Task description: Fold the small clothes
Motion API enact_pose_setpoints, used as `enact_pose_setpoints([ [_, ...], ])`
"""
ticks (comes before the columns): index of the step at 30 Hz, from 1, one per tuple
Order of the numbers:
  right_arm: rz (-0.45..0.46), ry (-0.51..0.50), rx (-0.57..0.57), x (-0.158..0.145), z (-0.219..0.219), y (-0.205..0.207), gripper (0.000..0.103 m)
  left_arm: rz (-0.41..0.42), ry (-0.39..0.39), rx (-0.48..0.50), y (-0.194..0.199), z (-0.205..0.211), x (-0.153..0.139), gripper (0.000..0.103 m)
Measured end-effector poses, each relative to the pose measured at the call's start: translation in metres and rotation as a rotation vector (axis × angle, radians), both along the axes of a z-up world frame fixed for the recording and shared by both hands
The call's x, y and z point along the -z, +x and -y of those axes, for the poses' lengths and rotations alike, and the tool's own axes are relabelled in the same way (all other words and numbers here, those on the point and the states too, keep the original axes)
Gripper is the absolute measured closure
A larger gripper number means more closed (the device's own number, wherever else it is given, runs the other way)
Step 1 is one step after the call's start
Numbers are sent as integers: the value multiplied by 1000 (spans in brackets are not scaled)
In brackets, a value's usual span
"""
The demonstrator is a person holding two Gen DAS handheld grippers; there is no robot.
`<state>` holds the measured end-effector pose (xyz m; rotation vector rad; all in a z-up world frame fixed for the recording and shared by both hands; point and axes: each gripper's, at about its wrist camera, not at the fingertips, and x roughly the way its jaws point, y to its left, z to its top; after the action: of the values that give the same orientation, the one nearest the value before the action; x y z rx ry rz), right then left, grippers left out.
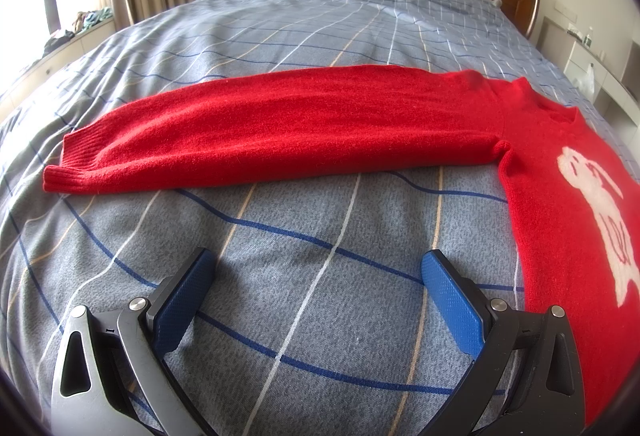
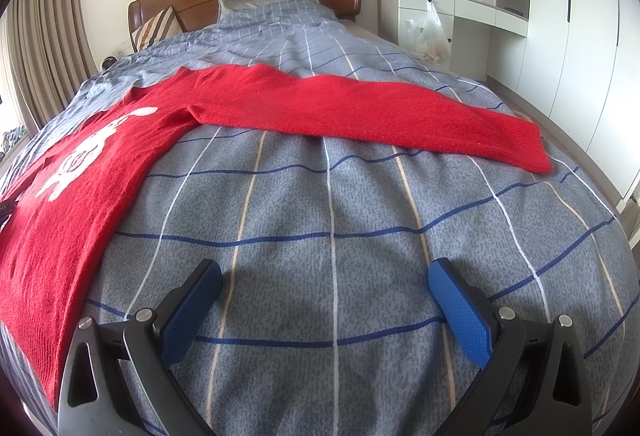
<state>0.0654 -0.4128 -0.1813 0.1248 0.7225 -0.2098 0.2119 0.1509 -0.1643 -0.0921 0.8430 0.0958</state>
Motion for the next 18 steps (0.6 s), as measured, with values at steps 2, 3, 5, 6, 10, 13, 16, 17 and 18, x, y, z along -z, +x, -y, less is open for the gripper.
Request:
enact_pose_setpoints([
  [2,0,0,0,0,0,0,1,0,0,0,0,0,0,0],
  [3,0,0,0,0,0,0,1,0,0,0,0,0,0,0],
  [5,0,0,0,0,0,0,1,0,0,0,0,0,0,0],
  [6,0,0,0,0,0,0,1,0,0,0,0,0,0,0],
  [10,0,2,-1,0,0,0,1,0,0,0,0,0,0,0],
  [13,0,4,-2,0,0,0,1,0,0,0,0,0,0,0],
  [16,-2,0,-3,0,0,0,1,0,0,0,0,0,0,0],
  [17,-1,1,-3,0,0,0,1,0,0,0,0,0,0,0],
  [18,-1,2,-3,0,-1,0,1,0,0,0,0,0,0,0],
])
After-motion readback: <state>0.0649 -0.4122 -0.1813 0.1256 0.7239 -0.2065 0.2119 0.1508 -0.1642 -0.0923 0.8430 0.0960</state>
